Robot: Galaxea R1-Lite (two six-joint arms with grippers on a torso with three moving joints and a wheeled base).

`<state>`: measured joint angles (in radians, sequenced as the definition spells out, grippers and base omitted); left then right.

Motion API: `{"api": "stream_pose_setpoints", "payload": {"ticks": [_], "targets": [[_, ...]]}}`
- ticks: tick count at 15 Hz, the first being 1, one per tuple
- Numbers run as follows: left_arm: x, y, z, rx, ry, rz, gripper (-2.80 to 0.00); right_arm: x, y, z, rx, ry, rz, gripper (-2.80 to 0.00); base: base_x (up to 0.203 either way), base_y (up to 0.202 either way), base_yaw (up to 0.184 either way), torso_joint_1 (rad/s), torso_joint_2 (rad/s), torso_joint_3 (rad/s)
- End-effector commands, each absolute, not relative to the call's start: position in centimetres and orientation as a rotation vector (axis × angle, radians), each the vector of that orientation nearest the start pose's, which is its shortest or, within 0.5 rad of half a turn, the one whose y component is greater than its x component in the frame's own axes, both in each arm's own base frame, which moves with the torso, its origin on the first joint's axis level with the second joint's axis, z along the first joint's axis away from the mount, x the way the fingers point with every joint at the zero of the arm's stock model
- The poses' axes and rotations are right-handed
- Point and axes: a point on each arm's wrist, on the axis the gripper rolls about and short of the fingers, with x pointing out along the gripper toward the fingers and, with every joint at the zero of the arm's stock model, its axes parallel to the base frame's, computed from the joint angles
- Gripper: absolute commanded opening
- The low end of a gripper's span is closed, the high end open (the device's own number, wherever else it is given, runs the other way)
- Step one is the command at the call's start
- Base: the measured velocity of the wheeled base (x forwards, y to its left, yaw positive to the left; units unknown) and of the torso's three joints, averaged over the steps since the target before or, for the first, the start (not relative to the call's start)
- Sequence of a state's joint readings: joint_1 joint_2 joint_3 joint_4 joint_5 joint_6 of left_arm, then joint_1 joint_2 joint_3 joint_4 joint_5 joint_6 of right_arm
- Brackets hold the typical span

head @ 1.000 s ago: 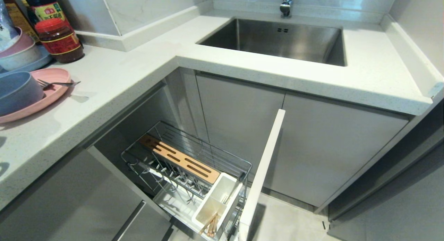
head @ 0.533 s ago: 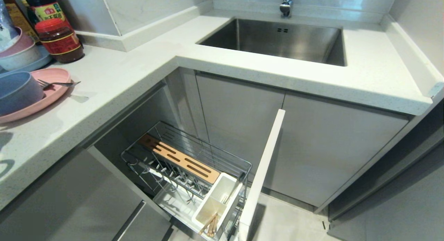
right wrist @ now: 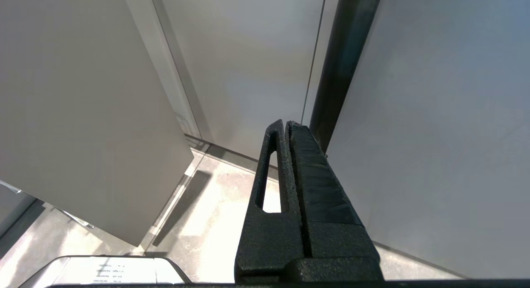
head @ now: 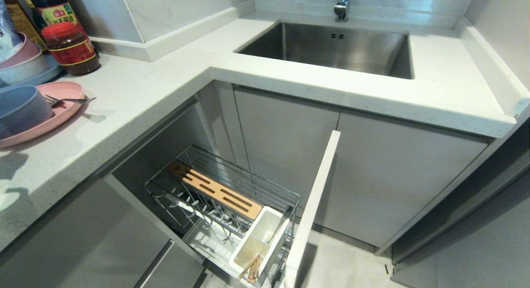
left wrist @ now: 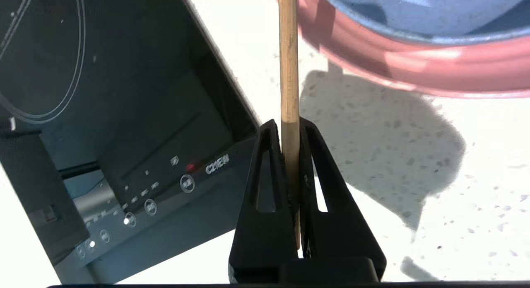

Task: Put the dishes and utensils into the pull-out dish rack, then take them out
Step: Take the chopsticks out of the cupboard

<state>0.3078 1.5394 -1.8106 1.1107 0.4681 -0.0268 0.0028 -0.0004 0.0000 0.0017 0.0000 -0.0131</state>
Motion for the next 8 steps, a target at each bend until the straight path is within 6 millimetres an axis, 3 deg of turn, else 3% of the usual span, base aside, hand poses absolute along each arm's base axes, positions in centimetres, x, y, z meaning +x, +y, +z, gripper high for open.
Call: {"api": "stream_pose_setpoints", "payload": {"ticks": [1,8], "targets": [[19.44,7.08,34.45,0.048,0.848,0.736,-2.8,-2.28,-0.01,7.53,-0.014,0.002,0.003,-2.8,0.0,0.0,0.0,0.0,0.0,0.0],[19.85,6.82,34.31,0.055,0.852,0.718,-2.8,-2.28,-0.01,7.53,-0.014,0.002,0.003,-2.8,0.0,0.0,0.0,0.0,0.0,0.0]]}}
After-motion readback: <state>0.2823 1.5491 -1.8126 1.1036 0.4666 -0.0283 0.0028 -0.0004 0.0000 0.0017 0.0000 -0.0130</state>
